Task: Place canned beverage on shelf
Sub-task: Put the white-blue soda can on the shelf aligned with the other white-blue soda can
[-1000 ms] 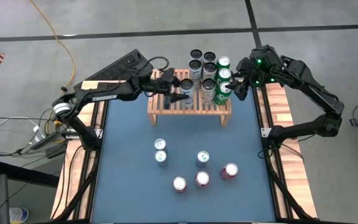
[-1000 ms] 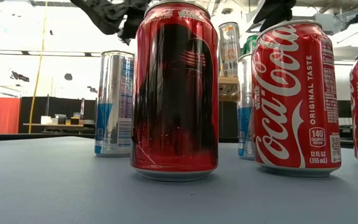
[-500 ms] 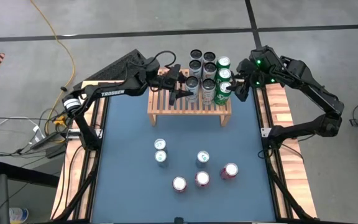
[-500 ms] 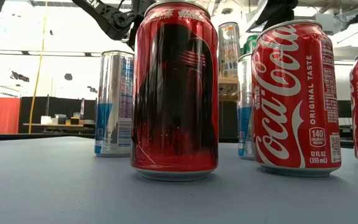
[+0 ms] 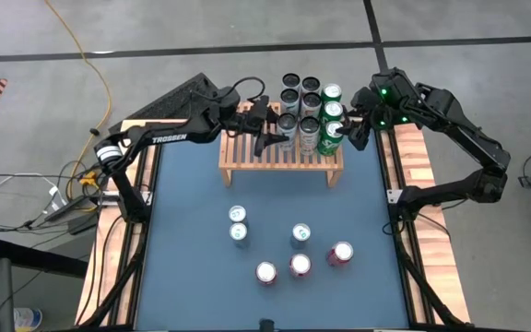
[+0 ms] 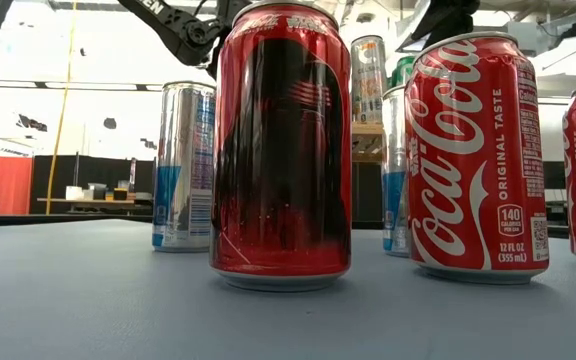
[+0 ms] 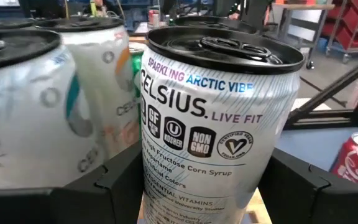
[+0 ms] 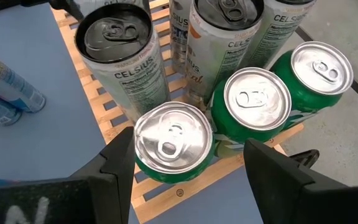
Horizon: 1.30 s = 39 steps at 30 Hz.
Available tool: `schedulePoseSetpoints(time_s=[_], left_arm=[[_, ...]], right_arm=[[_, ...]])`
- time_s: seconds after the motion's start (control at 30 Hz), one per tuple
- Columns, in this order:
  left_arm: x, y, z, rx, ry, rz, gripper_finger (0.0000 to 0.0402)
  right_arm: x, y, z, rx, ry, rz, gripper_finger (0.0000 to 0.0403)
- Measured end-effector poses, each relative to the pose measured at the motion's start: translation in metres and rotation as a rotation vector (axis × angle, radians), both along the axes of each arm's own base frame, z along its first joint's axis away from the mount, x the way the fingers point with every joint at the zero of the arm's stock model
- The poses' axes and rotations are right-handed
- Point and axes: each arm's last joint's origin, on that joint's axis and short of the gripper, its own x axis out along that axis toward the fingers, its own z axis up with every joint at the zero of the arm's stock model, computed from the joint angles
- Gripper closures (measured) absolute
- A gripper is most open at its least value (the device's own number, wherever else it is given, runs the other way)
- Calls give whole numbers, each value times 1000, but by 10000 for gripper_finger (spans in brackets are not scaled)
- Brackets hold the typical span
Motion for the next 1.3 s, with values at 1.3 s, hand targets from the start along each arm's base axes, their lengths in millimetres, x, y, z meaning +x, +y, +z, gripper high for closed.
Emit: schedulePoseSetpoints(time_s=[1.3], left_arm=[[5, -2, 1, -63, 10, -20, 161]], right_arm=[[-1, -1, 0, -11, 7, 5, 163]])
